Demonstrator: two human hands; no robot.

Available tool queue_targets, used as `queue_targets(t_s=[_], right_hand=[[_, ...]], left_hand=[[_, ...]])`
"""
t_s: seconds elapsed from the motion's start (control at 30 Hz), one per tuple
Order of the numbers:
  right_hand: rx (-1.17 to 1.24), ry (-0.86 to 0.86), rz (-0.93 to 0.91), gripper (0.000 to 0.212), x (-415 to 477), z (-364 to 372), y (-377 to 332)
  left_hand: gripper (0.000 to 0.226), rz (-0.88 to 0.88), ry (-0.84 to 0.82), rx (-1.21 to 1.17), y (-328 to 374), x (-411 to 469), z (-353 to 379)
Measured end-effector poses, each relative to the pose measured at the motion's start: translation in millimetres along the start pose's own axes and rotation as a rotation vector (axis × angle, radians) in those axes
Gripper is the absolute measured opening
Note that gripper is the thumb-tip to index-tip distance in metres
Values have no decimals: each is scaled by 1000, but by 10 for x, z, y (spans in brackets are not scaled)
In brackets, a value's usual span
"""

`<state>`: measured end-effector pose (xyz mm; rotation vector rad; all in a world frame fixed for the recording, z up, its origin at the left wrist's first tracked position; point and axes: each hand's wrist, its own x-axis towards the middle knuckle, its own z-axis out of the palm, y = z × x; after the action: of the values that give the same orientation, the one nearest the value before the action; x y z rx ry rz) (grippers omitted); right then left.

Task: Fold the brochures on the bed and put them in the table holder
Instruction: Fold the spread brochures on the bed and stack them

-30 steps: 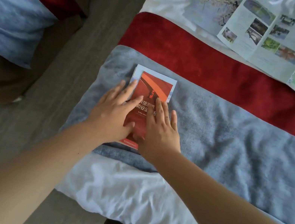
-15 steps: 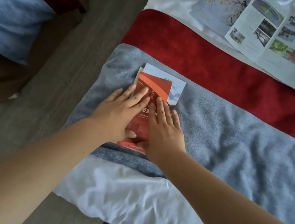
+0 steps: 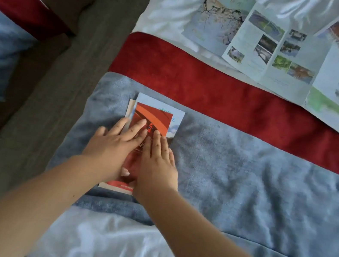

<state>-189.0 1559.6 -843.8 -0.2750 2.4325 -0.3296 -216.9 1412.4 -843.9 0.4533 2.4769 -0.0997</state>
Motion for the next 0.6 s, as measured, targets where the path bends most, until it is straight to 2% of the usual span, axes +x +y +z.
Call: queue_targets(t_s=[0.17,0.3,0.43,0.53,0.6], right_hand=[[18,-23,-48,120,9,-23,176],[71,-26,-103,112,-116,-236,503],[60,133,-105,86,-164,-690,1261],[-44,254,-25,78,-155,-1119,2038],[-50,297,51,73,-135,-1403,2595]], left_hand=[[117,-50,-80,19,168,30,-148],[102,-112,-187,122,371,10,-501],[80,-137,-13,149,591,254,-984],[72,-124,111,55,842,697,-1345],[67,-100,144,77,1023,1076,-1571]])
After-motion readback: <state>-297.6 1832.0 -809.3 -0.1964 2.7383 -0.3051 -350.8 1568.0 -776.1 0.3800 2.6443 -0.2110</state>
